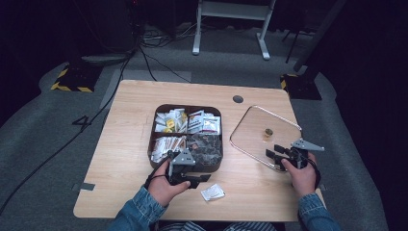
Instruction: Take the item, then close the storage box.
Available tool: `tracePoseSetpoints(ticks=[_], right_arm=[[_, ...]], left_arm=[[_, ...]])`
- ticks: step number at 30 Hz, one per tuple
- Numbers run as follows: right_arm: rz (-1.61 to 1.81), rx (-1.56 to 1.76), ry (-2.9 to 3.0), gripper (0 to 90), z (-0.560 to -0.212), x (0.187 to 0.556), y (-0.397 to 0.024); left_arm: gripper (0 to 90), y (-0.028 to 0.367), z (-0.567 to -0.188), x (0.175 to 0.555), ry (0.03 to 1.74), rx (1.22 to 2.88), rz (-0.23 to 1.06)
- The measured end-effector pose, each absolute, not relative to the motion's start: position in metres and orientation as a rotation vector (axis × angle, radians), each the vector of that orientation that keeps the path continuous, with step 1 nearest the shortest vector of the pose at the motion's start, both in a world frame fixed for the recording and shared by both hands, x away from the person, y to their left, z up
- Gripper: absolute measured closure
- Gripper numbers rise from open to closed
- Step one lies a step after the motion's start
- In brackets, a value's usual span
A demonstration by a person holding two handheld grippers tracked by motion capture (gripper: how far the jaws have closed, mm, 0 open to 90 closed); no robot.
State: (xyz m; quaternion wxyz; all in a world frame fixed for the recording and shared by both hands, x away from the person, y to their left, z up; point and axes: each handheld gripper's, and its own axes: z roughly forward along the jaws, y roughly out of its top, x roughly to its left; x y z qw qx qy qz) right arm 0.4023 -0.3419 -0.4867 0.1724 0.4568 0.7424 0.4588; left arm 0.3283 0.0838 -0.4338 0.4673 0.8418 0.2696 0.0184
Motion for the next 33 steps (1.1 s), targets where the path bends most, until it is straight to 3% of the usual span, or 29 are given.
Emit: tracePoseSetpoints(ticks=[8,20,33], right_arm=[[1.311,1.292,2.101,45.9,-0.485,0.403,-0.342],[1.156,1.241,2.163,36.0,-0.476,0.425,-0.342],[1.099,1.287,2.138,35.6,-0.481,0.456,-0.350]], left_arm=[[53.6,0.105,-0.419,0.331,0.729,2.017,0.144],[48.5,0.139,-0.417,0.323,0.837,2.021,0.290],[42.9,0.183,-0.426,0.313,1.027,1.964,0.334]])
